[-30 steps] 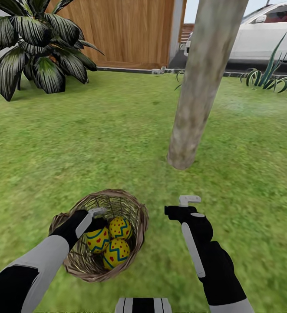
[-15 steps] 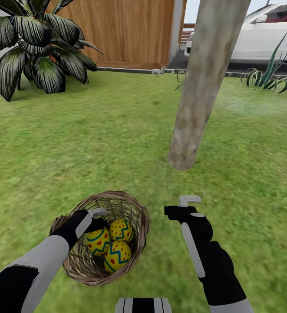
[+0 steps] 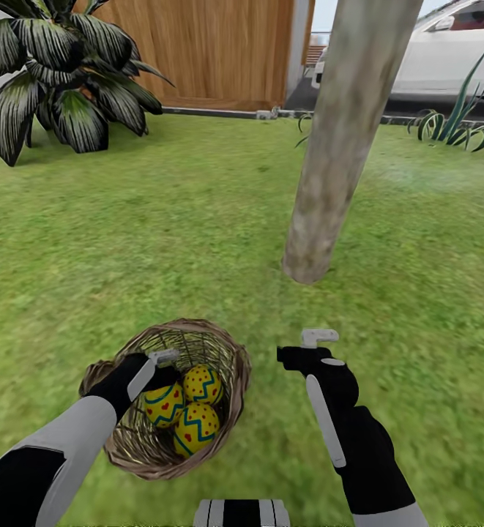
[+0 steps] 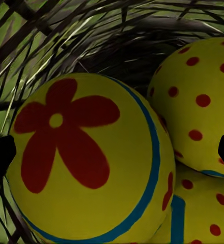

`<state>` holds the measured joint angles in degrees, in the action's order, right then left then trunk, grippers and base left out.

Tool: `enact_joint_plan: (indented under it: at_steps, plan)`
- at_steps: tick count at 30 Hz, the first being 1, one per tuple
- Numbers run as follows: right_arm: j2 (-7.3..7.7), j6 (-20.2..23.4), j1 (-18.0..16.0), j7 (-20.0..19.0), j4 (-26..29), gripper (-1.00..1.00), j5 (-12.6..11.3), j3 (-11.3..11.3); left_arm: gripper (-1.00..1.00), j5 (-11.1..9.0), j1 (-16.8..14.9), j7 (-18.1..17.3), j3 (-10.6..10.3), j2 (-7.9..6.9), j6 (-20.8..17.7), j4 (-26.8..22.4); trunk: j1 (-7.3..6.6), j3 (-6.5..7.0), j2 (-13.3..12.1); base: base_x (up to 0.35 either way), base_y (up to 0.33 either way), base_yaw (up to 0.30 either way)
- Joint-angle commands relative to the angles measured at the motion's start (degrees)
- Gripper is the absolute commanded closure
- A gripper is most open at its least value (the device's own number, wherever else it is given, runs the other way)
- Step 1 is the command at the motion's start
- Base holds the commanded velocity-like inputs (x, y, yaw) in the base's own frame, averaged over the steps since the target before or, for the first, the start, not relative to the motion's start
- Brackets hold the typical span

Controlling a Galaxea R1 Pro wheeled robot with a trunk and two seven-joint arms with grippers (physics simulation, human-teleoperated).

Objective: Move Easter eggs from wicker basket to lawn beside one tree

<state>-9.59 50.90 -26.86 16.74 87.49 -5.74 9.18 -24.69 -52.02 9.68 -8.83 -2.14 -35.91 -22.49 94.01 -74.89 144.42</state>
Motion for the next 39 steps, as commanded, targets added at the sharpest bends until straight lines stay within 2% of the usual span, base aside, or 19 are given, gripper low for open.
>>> enact_joint_plan:
  at_steps: [1, 5, 27, 28, 30, 32, 39]
  plan:
    - [0.0, 0.16, -0.04, 0.57, 0.05, -1.0, -0.59, 0.05, -1.0, -0.62, -0.01, 0.42, -0.41, -0.06, -0.21, -0.11, 0.01, -0.27, 0.03, 0.0, 0.0, 0.0]
    - [-0.02, 0.16, -0.04, 0.57, 0.05, -1.0, -0.59, 0.05, -1.0, -0.57, -0.01, 0.42, -0.4, -0.13, -0.21, -0.15, 0.11, -1.16, 0.09, 0.0, 0.0, 0.0]
    - [-0.07, 0.17, -0.04, 0.57, 0.02, -1.0, -0.59, 0.05, -1.0, -0.6, -0.08, 0.74, -0.31, -0.16, -0.12, -0.17, 0.11, -1.16, 0.09, 0.0, 0.0, 0.0]
    - [-0.07, 0.17, -0.04, 0.57, 0.02, -1.0, -0.61, 0.05, -1.0, -0.61, -0.09, 1.08, -0.31, -0.21, -0.12, -0.18, 0.11, -1.16, 0.09, 0.0, 0.0, 0.0]
    - [-0.07, 0.16, -0.04, 0.57, 0.03, -1.0, -0.62, 0.07, -1.0, -0.64, -0.1, 4.17, -0.31, -0.3, -0.09, -0.19, 0.11, -1.16, 0.09, 0.0, 0.0, 0.0]
    - [-0.07, 0.18, -0.04, 0.57, -0.02, -1.0, -0.61, 0.07, -1.0, -0.65, -0.1, 5.26, -0.31, -0.32, -0.08, -0.19, 0.17, -1.6, 0.11, 0.0, 0.0, 0.0]
    - [-0.07, 0.17, -0.04, 0.57, -0.04, -1.0, -0.6, 0.13, -1.0, -0.71, -0.1, 5.78, -0.27, -0.32, 0.61, -0.19, 0.24, -2.27, 0.15, 0.0, 0.0, 0.0]
